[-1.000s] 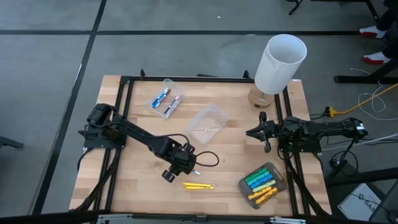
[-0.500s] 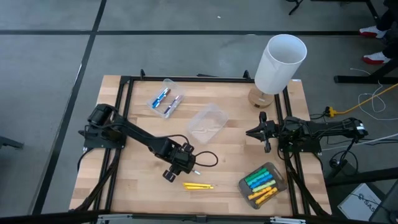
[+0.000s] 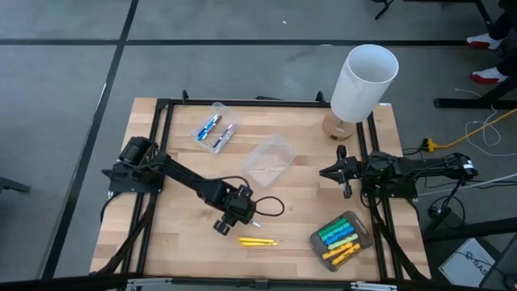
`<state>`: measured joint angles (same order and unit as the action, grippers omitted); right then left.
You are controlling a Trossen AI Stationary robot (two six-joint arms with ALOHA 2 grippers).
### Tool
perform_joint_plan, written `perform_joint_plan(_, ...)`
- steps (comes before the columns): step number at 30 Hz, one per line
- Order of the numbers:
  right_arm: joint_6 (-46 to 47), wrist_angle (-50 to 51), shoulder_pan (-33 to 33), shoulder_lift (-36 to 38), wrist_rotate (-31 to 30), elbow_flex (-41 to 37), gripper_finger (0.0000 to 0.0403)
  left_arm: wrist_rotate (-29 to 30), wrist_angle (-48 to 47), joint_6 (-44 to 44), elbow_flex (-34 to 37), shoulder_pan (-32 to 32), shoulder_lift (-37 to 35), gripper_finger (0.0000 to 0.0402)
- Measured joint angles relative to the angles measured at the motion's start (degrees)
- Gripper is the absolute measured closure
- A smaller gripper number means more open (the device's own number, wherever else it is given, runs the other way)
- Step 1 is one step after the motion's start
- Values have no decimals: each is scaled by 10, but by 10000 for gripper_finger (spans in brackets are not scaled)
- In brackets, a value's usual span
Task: Pick & Place Markers
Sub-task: Put the violet marker into the transparent bin
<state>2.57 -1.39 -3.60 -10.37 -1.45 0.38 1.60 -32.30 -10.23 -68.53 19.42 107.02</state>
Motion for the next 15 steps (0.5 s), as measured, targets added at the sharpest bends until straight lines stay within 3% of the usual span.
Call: perform_joint_plan(15,0,0,0,0,0,0,363,-3,14,0,7,-4,11,231)
